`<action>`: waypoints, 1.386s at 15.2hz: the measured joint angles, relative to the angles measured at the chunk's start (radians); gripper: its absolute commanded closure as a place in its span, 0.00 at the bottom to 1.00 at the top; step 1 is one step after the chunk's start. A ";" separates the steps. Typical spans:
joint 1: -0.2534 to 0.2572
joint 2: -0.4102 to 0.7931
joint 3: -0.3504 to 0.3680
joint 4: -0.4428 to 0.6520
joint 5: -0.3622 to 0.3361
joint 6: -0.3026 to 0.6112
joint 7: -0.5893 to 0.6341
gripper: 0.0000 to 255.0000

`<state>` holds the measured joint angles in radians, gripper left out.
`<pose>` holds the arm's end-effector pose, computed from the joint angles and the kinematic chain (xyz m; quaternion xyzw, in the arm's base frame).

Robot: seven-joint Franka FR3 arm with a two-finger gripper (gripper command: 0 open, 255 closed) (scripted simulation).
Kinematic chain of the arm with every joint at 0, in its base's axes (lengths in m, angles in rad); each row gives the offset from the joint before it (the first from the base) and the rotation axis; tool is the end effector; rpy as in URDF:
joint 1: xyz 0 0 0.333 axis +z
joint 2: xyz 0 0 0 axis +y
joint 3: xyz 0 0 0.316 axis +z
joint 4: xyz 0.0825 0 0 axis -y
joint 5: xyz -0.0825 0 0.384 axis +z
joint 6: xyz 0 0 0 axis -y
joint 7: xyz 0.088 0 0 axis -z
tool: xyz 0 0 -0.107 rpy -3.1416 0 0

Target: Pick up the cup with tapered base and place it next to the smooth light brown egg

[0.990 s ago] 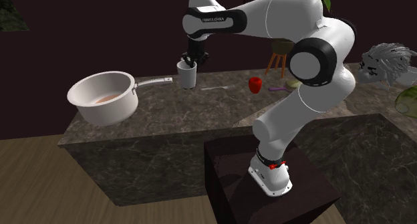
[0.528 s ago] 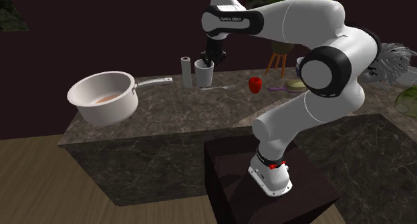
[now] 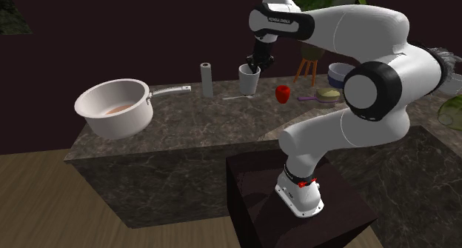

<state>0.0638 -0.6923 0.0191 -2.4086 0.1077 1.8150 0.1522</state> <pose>0.3499 0.0392 0.5574 -0.9966 0.0469 -0.0436 0.0521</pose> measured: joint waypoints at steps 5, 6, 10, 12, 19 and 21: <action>-0.047 -0.051 -0.105 -0.028 -0.060 -0.032 -0.116 1.00; -0.057 -0.053 -0.126 -0.031 -0.072 -0.034 -0.139 1.00; -0.100 -0.076 -0.219 -0.033 -0.130 -0.059 -0.241 1.00; -0.118 -0.076 -0.261 -0.018 -0.156 -0.075 -0.287 1.00; -0.170 -0.036 -0.420 0.043 -0.242 -0.095 -0.459 1.00; -0.178 -0.013 -0.467 0.071 -0.262 -0.096 -0.509 1.00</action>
<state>-0.1146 -0.7055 -0.4476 -2.3381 -0.1542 1.7185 -0.3568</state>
